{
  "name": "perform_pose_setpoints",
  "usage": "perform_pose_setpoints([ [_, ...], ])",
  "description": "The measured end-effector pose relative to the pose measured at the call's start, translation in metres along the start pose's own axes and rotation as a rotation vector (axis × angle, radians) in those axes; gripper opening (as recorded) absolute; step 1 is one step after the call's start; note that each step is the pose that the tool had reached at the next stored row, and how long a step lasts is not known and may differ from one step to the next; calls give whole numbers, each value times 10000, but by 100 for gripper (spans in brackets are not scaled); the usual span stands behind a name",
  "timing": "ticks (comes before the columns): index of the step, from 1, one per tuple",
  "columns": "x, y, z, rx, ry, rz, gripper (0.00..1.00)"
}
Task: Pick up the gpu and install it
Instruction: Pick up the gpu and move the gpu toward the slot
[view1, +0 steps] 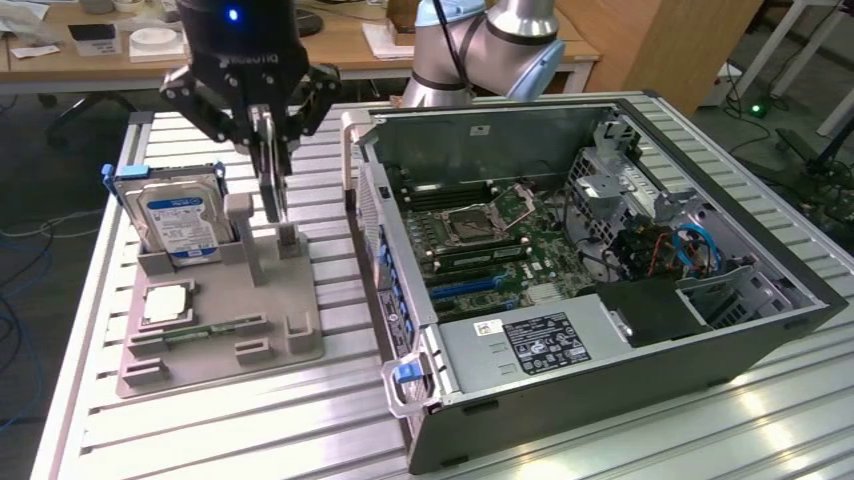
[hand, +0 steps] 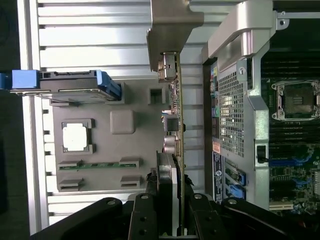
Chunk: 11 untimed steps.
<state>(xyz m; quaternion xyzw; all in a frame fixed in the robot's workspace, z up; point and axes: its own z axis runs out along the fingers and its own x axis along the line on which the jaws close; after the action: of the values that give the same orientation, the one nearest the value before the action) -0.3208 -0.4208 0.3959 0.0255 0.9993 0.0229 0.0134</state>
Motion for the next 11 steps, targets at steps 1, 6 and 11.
perform_pose_setpoints([
  [1,-1,2,-45,0,-1,0,28],
  [6,-7,13,-272,0,0,0,28],
  [11,-13,23,-499,0,-1,0,28],
])
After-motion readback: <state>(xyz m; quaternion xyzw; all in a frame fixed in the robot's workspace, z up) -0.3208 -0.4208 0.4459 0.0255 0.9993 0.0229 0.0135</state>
